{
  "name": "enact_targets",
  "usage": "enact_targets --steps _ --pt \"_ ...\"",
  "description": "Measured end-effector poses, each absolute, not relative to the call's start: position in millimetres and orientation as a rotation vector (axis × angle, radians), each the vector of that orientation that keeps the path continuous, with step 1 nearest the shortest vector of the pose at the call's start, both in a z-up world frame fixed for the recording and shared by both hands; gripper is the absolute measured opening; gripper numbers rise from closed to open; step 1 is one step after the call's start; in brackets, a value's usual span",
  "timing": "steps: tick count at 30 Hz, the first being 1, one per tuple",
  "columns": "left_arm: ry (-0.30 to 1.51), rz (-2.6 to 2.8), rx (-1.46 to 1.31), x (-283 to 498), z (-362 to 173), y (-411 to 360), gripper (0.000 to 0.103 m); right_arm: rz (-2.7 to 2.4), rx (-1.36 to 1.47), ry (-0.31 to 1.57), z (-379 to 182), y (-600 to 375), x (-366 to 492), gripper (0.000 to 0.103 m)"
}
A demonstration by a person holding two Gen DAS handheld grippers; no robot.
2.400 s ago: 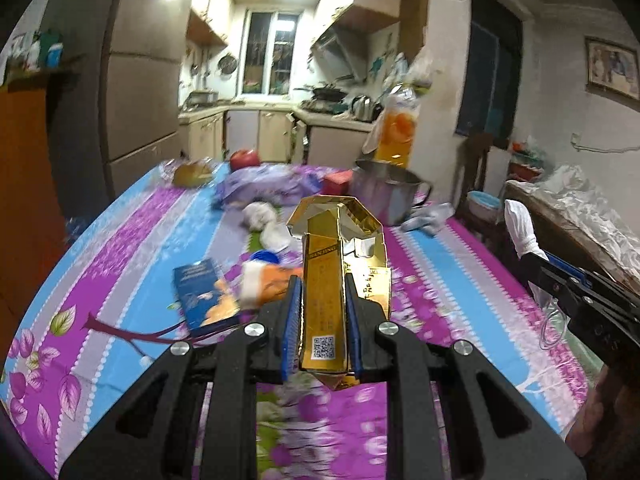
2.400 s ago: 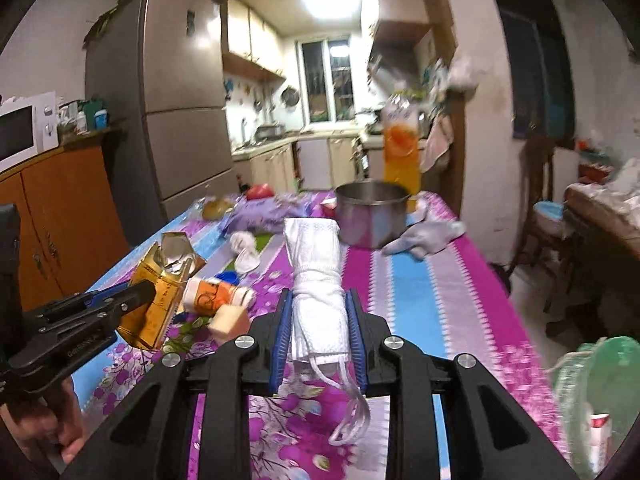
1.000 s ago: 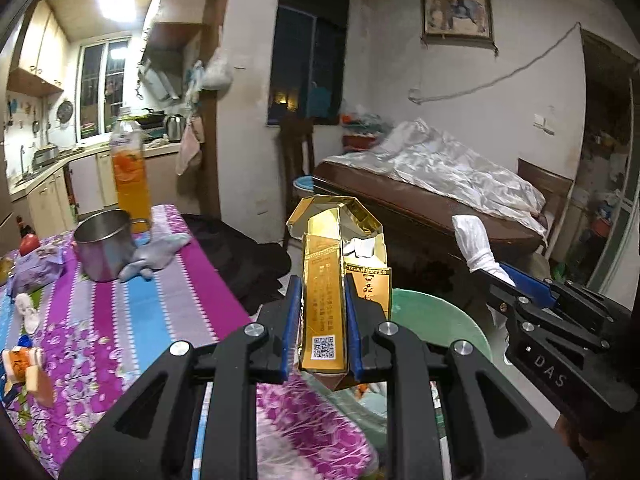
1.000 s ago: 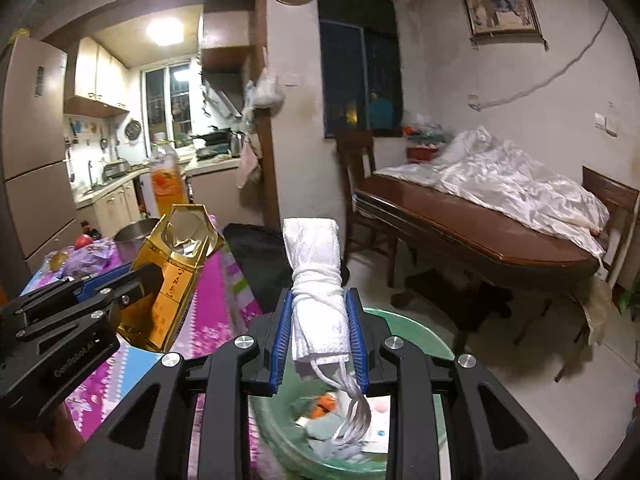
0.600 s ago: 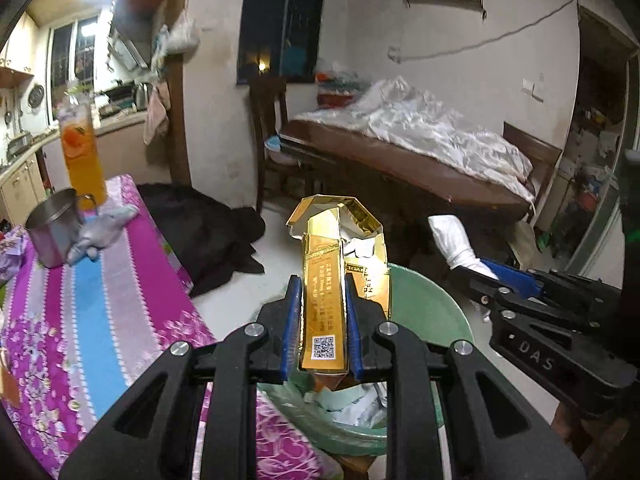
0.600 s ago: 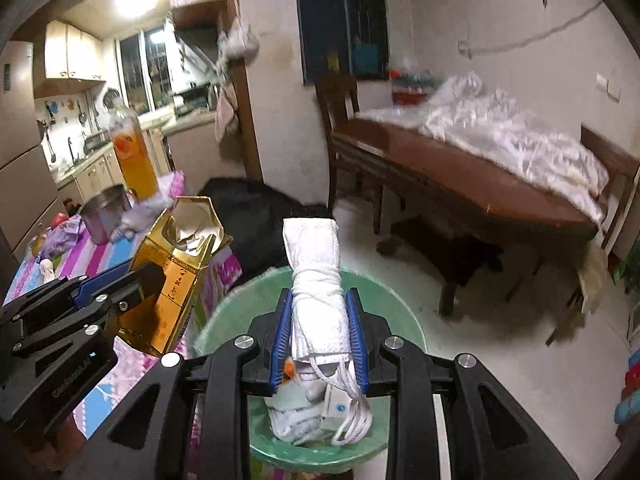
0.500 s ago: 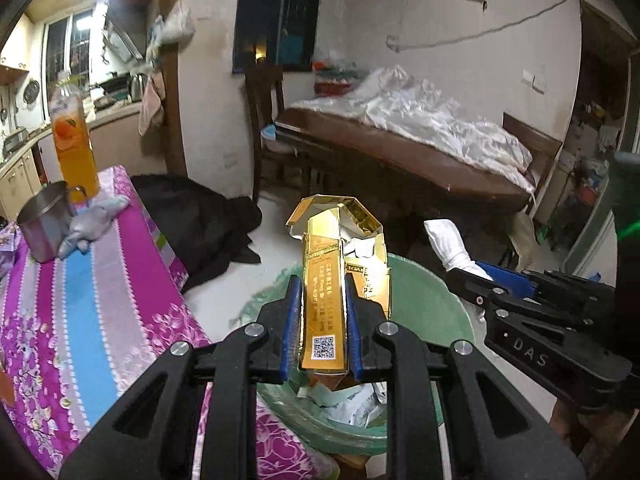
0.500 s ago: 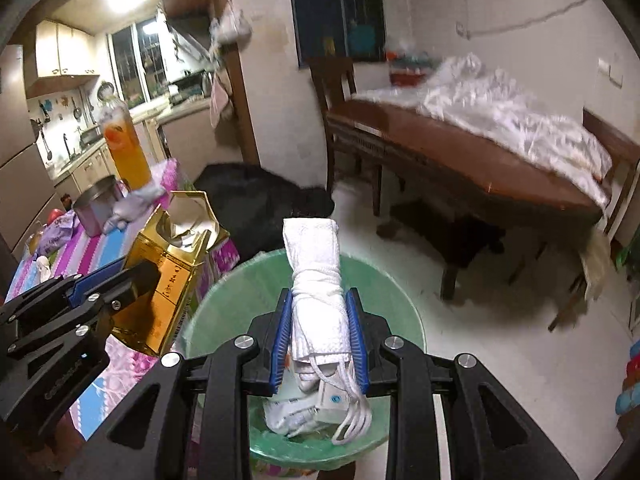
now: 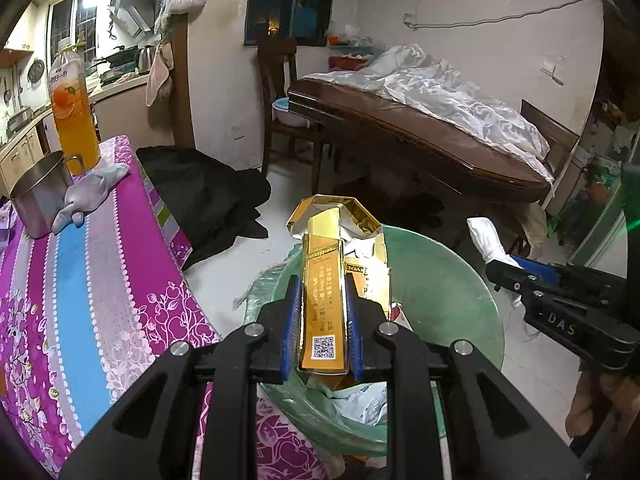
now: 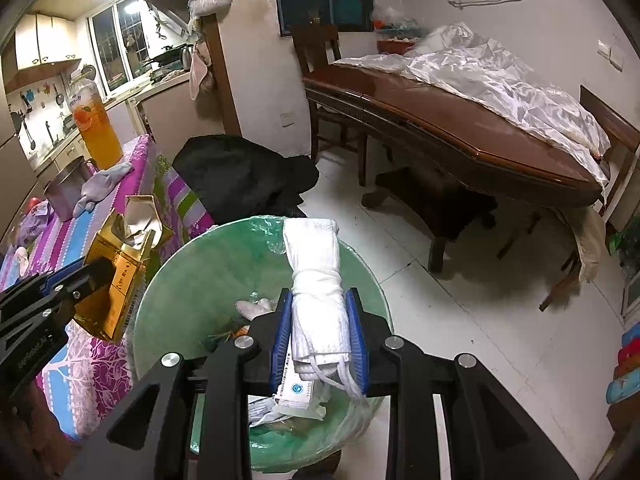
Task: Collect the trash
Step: 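Carry the gold pack and white glove over the green basin, then open both tools to drop the pack and glove into the basin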
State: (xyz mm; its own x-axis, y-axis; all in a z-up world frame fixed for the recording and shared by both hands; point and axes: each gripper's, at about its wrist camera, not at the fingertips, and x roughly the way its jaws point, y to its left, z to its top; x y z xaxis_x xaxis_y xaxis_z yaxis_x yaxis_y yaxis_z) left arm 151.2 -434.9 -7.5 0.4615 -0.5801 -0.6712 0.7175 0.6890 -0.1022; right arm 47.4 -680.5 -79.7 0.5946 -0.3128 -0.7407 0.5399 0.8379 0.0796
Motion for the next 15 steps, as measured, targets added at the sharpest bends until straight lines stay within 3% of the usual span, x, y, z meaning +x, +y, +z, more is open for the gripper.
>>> enact_targets --steps 15 --pt "0.754 -0.794 0.216 155.7 -12.2 -439.8 0.019 -0.495 0.302 0.793 -77.8 -671.5 52.7 0.029"
